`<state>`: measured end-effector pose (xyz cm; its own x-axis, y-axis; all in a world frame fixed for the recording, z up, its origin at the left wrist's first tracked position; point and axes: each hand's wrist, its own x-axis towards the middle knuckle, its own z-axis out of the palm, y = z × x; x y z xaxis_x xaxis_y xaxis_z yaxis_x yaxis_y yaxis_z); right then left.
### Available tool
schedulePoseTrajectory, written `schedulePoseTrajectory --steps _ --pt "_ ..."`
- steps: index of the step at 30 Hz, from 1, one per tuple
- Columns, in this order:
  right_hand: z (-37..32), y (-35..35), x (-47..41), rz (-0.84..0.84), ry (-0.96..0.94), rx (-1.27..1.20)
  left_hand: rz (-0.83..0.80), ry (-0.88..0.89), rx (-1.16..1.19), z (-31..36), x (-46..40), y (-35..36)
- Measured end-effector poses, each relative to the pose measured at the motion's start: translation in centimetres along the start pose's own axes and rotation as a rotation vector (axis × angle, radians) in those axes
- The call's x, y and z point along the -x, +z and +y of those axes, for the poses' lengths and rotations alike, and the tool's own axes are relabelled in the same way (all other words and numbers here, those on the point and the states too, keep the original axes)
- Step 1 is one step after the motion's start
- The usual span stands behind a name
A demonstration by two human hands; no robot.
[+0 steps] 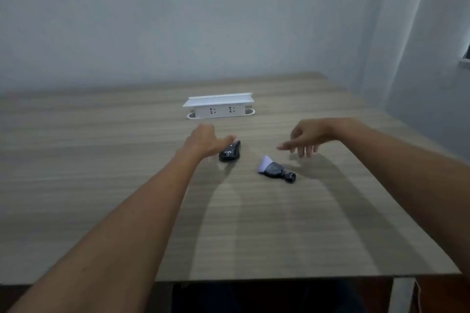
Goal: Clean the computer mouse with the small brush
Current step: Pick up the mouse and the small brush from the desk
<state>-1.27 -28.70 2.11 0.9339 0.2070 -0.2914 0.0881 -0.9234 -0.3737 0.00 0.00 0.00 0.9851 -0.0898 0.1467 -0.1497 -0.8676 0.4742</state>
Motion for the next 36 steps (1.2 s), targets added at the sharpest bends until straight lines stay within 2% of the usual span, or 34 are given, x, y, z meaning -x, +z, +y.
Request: schedulePoseTrajectory --steps 8,21,29,36 --pt "0.1 2.3 0.0 -0.170 0.073 -0.105 -0.002 -0.034 0.001 0.1 1.2 2.4" --pt "-0.9 3.1 -0.5 -0.259 0.067 -0.149 0.022 -0.120 0.061 -0.5 -0.2 5.4" --pt "0.6 1.9 -1.6 -0.070 0.013 -0.324 0.017 -0.067 0.212 -1.1 -0.2 5.1" --pt "-0.9 2.2 -3.3 0.160 -0.142 -0.252 0.007 0.010 0.248 -1.8 0.1 4.8"
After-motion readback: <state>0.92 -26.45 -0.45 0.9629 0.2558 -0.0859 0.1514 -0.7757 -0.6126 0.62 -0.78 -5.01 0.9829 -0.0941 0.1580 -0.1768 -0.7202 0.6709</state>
